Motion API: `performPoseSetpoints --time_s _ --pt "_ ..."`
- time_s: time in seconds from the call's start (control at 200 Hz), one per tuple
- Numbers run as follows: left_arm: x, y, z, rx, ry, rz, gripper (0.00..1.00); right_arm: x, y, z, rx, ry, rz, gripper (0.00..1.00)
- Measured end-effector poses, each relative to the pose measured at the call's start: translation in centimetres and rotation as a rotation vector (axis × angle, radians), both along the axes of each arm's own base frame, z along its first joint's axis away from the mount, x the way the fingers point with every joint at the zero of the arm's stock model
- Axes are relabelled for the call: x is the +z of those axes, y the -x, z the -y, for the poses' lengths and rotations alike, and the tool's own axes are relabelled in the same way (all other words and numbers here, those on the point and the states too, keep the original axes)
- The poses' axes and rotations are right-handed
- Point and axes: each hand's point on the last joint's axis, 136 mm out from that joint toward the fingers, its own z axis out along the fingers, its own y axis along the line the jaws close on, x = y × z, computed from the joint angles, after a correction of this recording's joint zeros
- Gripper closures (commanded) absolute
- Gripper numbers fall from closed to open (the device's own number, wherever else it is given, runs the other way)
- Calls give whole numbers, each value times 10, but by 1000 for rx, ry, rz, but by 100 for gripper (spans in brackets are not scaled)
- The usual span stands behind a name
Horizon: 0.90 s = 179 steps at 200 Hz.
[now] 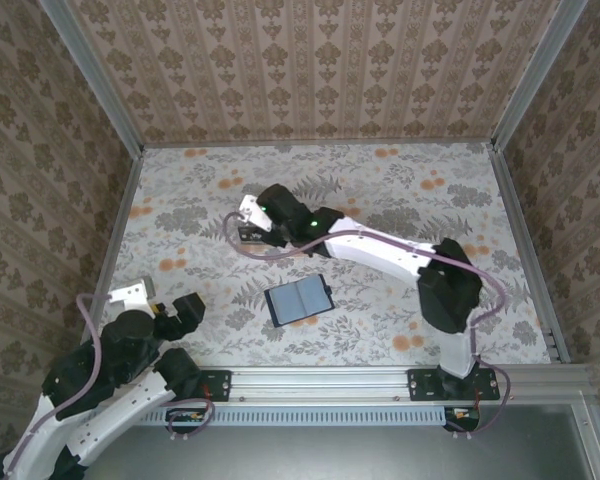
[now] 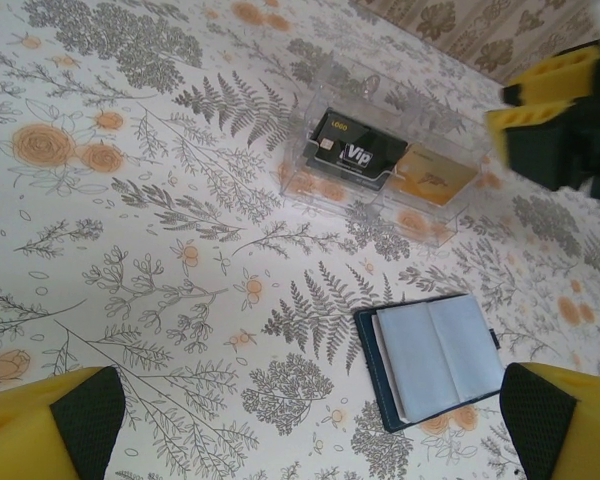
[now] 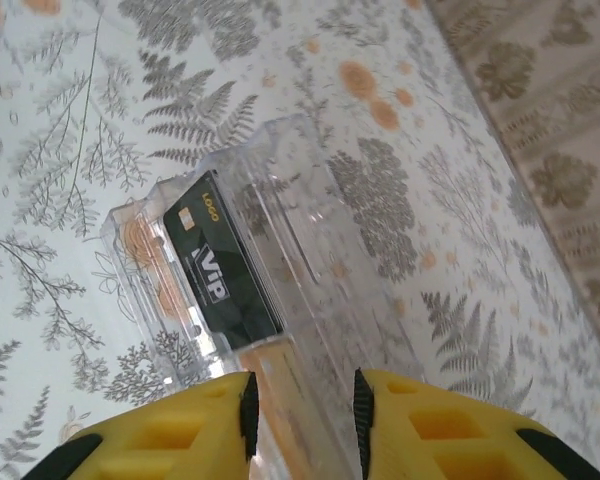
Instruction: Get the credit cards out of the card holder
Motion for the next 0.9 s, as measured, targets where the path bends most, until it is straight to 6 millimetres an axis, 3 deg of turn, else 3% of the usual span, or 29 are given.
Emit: performPoseSetpoints --time_s 0.125,0.235,0.365,0.57,0.735,0.895 --pt "-13 -5 14 -23 -24 -40 1 19 9 42 -148 -169 -44 58" --pt "-32 -10 31 -55 -44 -91 1 22 21 82 -269 -324 -117 52" --pt "-62 -14 53 -101 -57 -169 1 7 39 118 -381 -480 -255 51" --pt "-100 -16 77 -142 -49 -268 0 -33 85 146 -452 -564 -401 43" --pt "-104 -24 80 -102 -47 -282 0 -39 110 184 -538 -638 -367 1" --pt "-98 -41 62 16 -114 -264 0 -16 116 230 -632 -732 -182 0"
